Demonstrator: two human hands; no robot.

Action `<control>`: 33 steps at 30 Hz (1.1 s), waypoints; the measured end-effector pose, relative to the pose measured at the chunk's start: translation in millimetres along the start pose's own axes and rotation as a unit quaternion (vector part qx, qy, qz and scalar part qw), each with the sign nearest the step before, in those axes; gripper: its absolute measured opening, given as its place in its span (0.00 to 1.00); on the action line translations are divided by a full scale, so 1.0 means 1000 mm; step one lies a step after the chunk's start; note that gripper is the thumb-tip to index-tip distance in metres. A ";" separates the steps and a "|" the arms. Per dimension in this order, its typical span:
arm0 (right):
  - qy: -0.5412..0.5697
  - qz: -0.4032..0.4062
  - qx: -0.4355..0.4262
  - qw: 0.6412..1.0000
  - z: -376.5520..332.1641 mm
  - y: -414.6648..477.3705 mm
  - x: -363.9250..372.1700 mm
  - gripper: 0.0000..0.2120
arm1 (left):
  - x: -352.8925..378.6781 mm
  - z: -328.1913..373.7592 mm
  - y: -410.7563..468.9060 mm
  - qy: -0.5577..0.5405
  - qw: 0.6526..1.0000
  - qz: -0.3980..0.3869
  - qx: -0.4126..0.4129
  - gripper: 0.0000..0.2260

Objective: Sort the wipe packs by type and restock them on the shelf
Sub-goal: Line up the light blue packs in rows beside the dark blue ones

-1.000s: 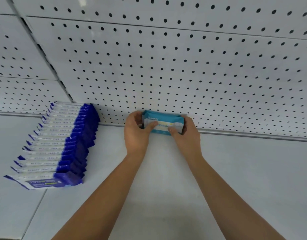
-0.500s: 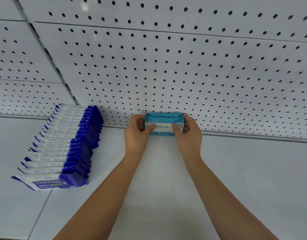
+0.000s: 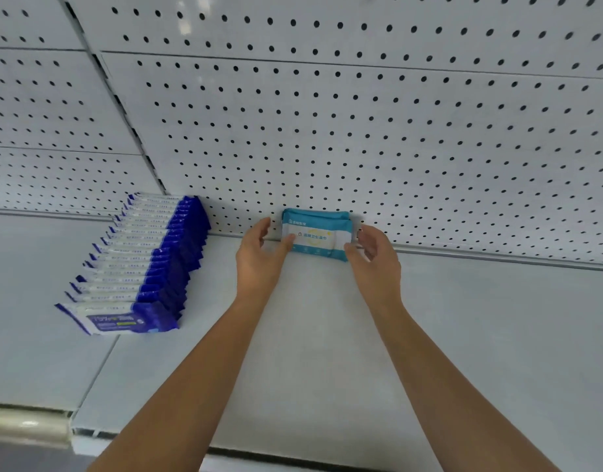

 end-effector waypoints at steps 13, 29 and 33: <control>0.043 -0.111 0.000 0.993 0.005 -0.072 -0.080 0.25 | -0.041 0.015 -0.136 0.021 0.999 -0.049 0.002 0.28; 0.022 0.020 0.016 0.999 0.055 -0.230 -0.331 0.24 | -0.045 0.028 -0.396 -0.079 0.977 -0.197 0.011 0.25; 0.004 0.068 0.041 0.997 0.079 -0.248 -0.415 0.25 | -0.007 0.039 -0.470 -0.090 0.964 -0.251 0.003 0.24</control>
Point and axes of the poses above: each hand's wrist, its own y-axis towards the middle knuckle, its own x-axis out of the palm, z = x × y, the point moved 6 cm from there along y, towards the middle knuckle, and after that the axes turned 15 degrees about z, right-handed, at the moved point
